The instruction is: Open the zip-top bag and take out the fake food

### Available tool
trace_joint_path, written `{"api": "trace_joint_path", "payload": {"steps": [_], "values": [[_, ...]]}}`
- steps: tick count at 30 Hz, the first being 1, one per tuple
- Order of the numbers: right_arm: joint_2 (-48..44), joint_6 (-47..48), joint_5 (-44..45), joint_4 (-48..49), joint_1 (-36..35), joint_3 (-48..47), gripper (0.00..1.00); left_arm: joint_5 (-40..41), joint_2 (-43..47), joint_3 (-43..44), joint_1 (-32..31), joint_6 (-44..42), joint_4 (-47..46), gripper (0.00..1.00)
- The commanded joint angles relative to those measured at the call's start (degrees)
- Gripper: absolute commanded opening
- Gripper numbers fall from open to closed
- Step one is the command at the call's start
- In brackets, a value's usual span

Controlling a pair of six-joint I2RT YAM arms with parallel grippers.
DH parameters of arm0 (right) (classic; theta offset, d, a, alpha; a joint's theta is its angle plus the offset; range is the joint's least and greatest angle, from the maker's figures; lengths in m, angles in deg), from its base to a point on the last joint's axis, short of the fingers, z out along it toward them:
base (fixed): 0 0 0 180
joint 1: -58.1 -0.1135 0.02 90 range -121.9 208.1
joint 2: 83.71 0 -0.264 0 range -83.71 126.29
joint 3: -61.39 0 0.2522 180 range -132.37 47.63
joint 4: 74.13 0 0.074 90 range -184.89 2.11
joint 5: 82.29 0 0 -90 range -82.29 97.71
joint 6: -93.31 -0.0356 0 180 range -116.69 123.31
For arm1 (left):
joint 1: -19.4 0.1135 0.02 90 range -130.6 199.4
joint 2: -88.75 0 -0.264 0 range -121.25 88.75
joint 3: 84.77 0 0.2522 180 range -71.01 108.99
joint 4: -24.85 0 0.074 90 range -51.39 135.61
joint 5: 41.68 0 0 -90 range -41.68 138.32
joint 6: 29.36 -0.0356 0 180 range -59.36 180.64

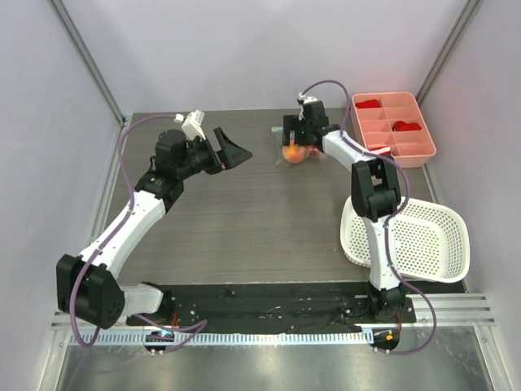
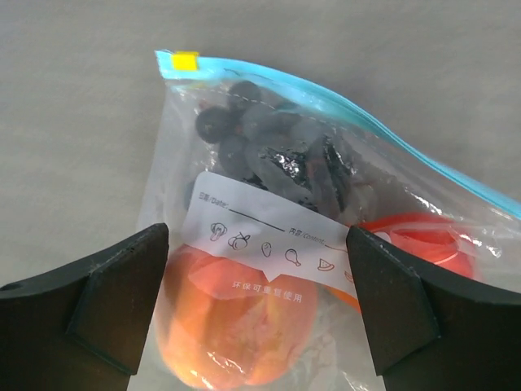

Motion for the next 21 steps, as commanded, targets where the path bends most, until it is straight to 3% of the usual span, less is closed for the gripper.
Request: {"api": "trace_joint_path", "payload": {"steps": [1,6,15,19,21], "values": [[-12.2,-3.7,-5.5,2.0,-4.7,15.3,0.94,0.0,-2.3,1.7,-1.3,1.5,-3.9,0.95],[-21.7,-6.8,-12.3,13.0,-5.9,34.4,0.93,5.3,-5.5,0.3,-1.4,2.6,-4.3,0.90],[-25.0,-5.3,-16.1,12.7,-5.9,36.8,0.92,6.3,-18.1,-2.4,-0.8,5.6,-12.1,0.77],[-25.4,-5.2,-16.8,13.8,-5.9,37.8,0.91,5.1,-23.9,-0.5,1.4,6.6,-14.5,0.64],[-25.3,-5.3,-17.5,14.0,-5.9,38.1,0.91,2.4,-27.0,1.7,3.3,6.4,-15.0,0.49]]}}
